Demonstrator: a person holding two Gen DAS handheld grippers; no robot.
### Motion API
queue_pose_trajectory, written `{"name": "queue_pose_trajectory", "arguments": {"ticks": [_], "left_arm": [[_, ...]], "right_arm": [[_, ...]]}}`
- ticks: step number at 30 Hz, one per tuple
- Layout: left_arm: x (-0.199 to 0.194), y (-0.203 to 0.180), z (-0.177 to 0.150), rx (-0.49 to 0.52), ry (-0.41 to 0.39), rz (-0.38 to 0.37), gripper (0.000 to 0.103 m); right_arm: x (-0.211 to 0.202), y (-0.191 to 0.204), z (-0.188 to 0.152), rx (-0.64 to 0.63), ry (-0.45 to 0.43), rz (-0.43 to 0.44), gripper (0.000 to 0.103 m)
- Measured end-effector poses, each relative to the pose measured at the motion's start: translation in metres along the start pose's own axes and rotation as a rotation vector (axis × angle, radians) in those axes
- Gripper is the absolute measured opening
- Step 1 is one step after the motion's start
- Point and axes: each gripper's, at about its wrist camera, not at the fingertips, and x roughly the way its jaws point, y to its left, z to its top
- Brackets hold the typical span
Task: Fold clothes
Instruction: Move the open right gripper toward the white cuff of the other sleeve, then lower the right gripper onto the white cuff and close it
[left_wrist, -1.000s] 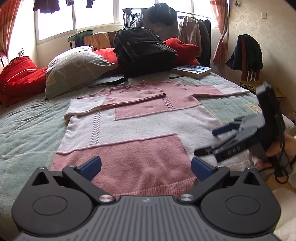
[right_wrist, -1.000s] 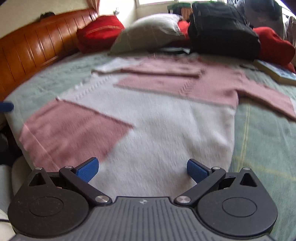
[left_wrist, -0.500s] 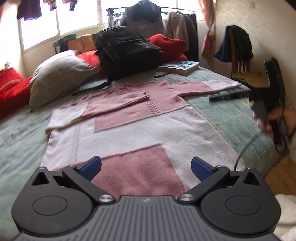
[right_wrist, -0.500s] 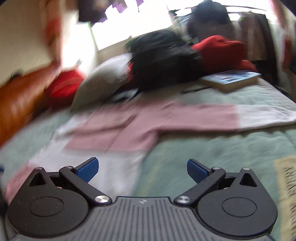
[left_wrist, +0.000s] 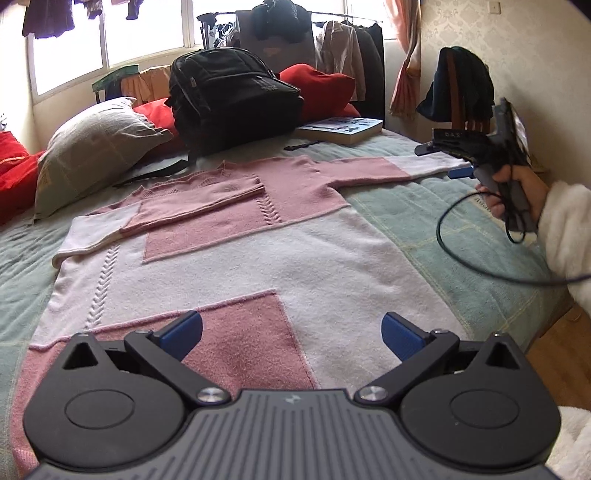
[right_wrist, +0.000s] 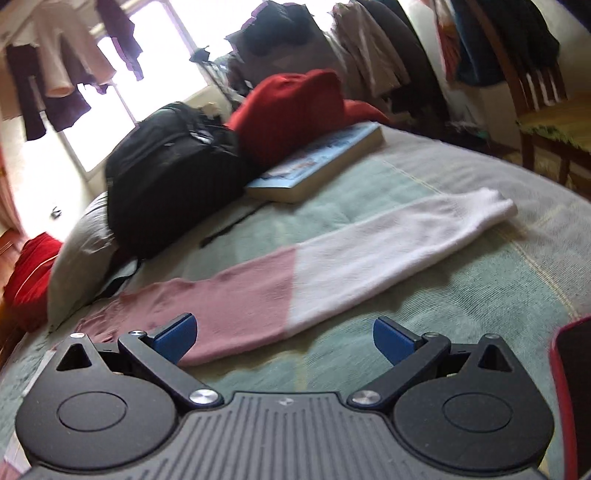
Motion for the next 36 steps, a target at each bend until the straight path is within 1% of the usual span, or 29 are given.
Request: {"name": "queue_pose_trajectory", "arguments": {"ticks": [4,7,10,16,20,30,36], "left_arm": [[0.001,-0.005,0.000,0.002,0.001,-0.009,0.102],[0.004,-0.008,-0.001,0.013,0.002,0.001,0.102],[0.005,-0.010,0.000,0.017,-0.005,0.007,0.102],[0.009,-0.012,0.001,0.003,0.004,-0.042,0.102],[0.010,-0.011,0.002,-0.019,0.002,-0.070,0.102],[0.020,-0.005,-0.001,-0.046,0.030,-0.065,0.102],[0.020,0.002,-0.001,-0.064,0.026,-0.061,0.102]], "right_arm": [[0.021,-0.019,0.008,0.065,0.029,-0.012,0.103],[0.027,-0.026,0.011,0.082,0.005,0.000,0.103],[0.036,-0.030,0.016,0.076,-0.001,0.015,0.103],[0.048,-0.036,0.021,0.084,-0.022,0.038,0.103],[0.059,-0.036,0.028,0.065,-0.018,0.033,0.103],[0.082,-0.045,0.042,0.080,-0.052,0.051,0.103],[0.082,-0.042,0.052,0.098,-0.066,0.044,0.103]]}}
